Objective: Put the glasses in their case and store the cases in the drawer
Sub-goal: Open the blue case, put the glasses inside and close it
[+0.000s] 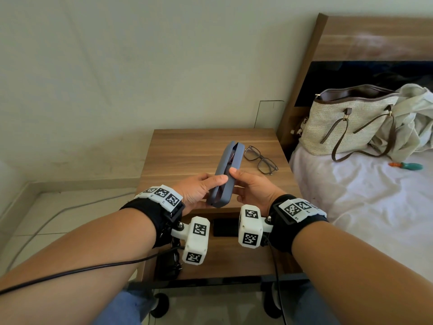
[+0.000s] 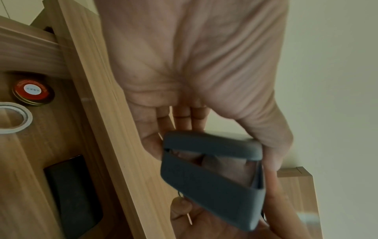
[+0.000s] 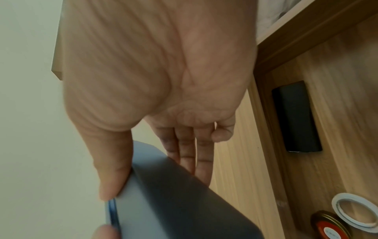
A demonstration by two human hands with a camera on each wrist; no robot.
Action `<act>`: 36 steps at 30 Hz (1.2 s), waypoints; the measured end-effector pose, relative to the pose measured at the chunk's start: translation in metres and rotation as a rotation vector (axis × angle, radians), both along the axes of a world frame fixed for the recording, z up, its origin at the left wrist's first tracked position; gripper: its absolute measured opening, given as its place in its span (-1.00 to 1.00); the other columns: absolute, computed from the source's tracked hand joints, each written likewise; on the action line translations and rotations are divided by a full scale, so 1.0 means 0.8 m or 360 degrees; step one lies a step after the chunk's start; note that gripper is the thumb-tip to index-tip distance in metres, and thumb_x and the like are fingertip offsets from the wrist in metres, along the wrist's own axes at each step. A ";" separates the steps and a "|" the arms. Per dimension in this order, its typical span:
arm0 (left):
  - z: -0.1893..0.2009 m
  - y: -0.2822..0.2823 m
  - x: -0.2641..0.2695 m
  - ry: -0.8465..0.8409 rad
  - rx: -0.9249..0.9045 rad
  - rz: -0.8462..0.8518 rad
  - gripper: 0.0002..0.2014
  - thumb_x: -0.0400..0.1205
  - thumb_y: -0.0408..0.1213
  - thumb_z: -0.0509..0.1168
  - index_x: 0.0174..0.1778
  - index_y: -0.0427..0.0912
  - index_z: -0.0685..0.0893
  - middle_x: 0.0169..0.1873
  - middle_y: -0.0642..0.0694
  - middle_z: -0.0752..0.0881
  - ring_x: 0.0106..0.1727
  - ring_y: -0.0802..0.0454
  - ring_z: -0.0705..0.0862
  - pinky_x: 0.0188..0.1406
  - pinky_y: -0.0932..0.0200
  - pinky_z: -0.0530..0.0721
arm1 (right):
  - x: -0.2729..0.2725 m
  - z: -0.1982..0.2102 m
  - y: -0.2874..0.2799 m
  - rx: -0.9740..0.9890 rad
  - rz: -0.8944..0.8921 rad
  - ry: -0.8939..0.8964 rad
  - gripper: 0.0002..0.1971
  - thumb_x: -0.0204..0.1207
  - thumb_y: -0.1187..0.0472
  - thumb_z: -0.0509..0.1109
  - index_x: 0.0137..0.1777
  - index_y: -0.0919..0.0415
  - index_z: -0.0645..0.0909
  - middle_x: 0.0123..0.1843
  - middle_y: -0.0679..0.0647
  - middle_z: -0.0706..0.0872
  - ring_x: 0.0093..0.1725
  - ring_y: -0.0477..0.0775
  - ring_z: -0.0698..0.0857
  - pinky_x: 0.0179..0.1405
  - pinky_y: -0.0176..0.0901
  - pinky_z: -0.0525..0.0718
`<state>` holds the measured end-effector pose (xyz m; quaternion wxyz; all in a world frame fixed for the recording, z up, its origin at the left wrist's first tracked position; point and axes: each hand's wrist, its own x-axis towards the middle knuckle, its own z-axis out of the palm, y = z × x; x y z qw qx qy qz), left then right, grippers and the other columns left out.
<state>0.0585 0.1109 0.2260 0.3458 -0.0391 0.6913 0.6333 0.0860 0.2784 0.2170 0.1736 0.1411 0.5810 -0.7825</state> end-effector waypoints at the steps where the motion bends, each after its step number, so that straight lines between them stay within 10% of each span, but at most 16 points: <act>1: 0.000 0.000 0.000 -0.0005 0.0014 0.0008 -0.49 0.47 0.00 0.47 0.27 -0.18 0.62 0.05 -0.20 0.75 0.09 -0.13 0.71 0.12 -0.07 0.72 | 0.000 0.000 0.000 -0.0002 0.0007 0.0007 -0.82 0.61 0.07 0.32 0.09 0.12 0.65 -0.10 0.03 0.75 -0.18 -0.04 0.67 -0.23 -0.16 0.32; 24: 0.012 -0.015 -0.003 -0.0123 0.0156 0.0060 -0.22 0.07 -0.05 0.64 0.24 -0.18 0.68 0.24 -0.35 0.74 0.34 -0.35 0.66 0.39 -0.30 0.57 | 0.000 -0.016 0.012 -0.0237 0.0080 0.0087 -0.79 0.59 0.11 0.31 0.19 0.07 0.62 0.04 0.03 0.72 -0.01 0.04 0.63 -0.16 -0.12 0.37; 30: 0.010 -0.008 -0.013 -0.0126 0.0164 0.0065 -0.19 0.05 0.02 0.60 0.25 -0.20 0.67 0.08 -0.24 0.77 0.08 -0.18 0.71 0.13 -0.09 0.70 | -0.006 -0.021 0.022 -0.0338 0.0072 0.0076 -0.56 0.29 0.01 0.57 0.18 0.05 0.64 0.08 0.03 0.74 0.02 0.07 0.66 -0.10 -0.09 0.39; 33: 0.005 -0.005 -0.017 -0.0161 0.0213 0.0057 -0.01 -0.07 0.05 0.71 0.32 -0.21 0.66 0.23 -0.29 0.74 0.22 -0.26 0.69 0.42 -0.24 0.56 | -0.009 -0.028 0.027 -0.0432 0.0086 0.0097 -0.30 -0.02 -0.09 0.75 0.16 0.04 0.67 0.09 0.03 0.75 0.08 0.11 0.66 0.10 0.02 0.41; 36: -0.002 -0.003 -0.027 -0.0216 0.0296 0.0071 0.03 -0.26 0.08 0.74 0.20 -0.14 0.69 0.07 -0.22 0.78 0.05 -0.15 0.72 0.28 -0.13 0.64 | -0.014 -0.041 0.032 -0.0533 0.0075 0.0077 -0.19 0.08 -0.10 0.71 0.37 0.09 0.56 0.38 0.15 0.61 0.35 0.23 0.54 0.53 0.23 0.29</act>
